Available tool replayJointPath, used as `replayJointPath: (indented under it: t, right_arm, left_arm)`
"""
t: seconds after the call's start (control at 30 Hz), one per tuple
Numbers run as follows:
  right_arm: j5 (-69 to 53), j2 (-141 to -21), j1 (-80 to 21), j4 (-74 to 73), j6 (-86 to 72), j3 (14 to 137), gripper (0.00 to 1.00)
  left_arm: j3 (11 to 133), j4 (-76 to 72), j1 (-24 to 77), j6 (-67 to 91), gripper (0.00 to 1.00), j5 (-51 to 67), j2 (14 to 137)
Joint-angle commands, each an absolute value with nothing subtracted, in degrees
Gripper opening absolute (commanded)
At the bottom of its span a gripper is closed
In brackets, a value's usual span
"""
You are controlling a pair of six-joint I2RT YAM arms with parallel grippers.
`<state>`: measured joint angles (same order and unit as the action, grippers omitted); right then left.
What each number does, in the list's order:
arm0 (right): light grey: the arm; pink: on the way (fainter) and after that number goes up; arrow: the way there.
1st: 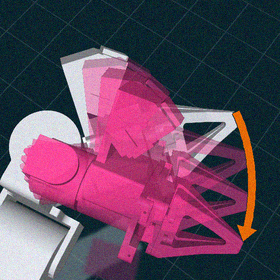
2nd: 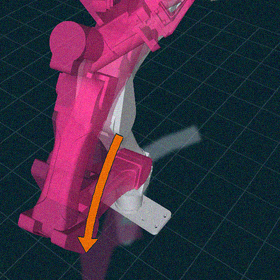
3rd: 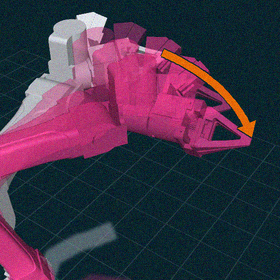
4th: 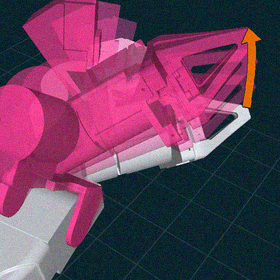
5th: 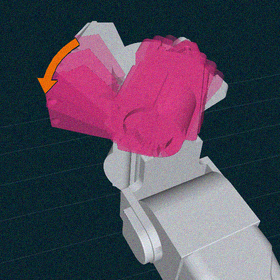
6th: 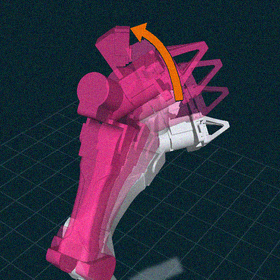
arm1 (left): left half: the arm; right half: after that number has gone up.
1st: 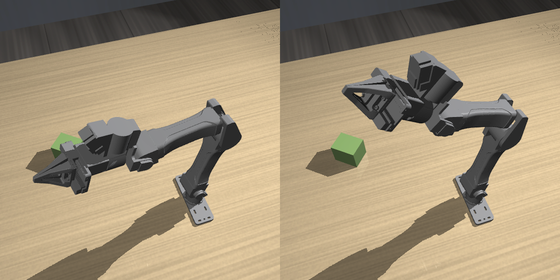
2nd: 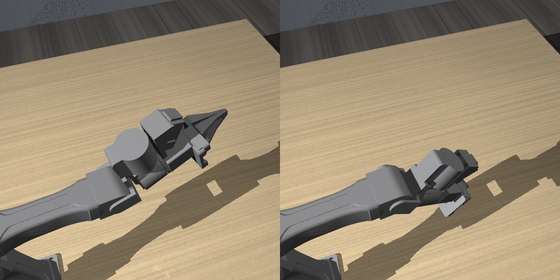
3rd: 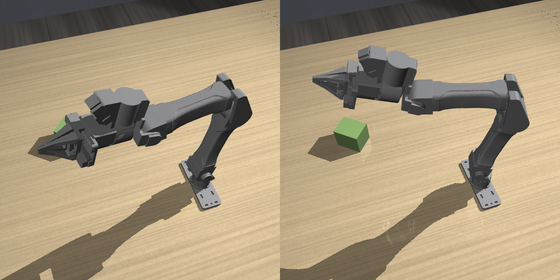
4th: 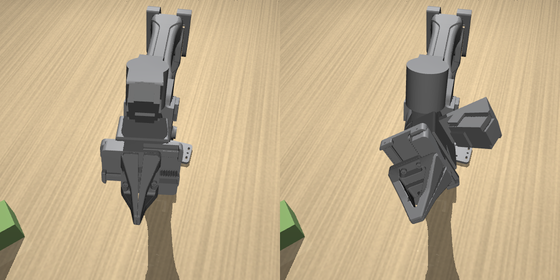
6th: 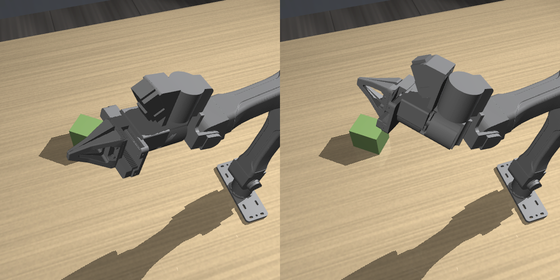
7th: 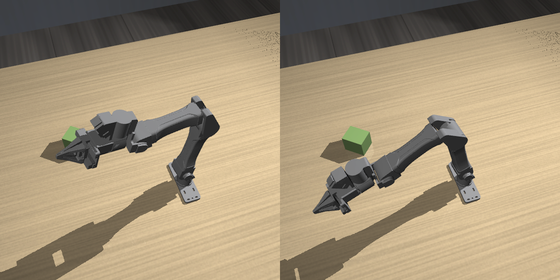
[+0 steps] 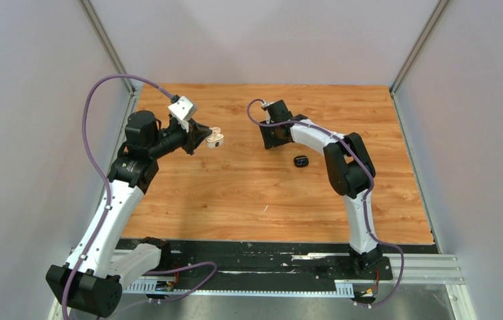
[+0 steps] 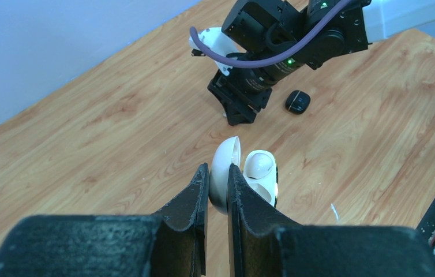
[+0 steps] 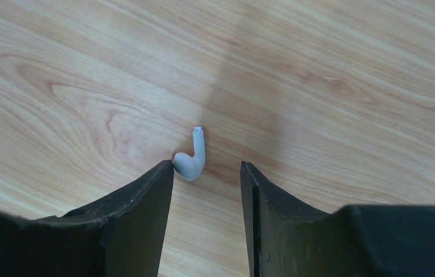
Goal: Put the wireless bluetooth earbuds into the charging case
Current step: Pick up the earbud from the center of the board.
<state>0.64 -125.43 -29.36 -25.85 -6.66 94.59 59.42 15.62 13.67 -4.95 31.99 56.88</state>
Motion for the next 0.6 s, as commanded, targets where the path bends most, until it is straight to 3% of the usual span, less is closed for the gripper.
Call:
replayJointPath:
  t: [0.0,0.37,0.57]
  right_arm:
    - [1.9,-124.4,-26.7,-23.7,-4.8,95.5,0.47]
    - [2.8,-124.5,-25.7,-22.6,-3.1,96.7,0.47]
    - [3.1,-122.1,-24.6,-27.3,-14.4,98.4,0.46]
  left_arm:
    - [60.0,13.3,13.3,-3.4,0.00,31.9,56.1]
    - [59.8,12.9,13.3,-2.8,0.00,32.1,56.4]
    - [59.5,13.0,13.2,-2.8,0.00,32.3,56.3]
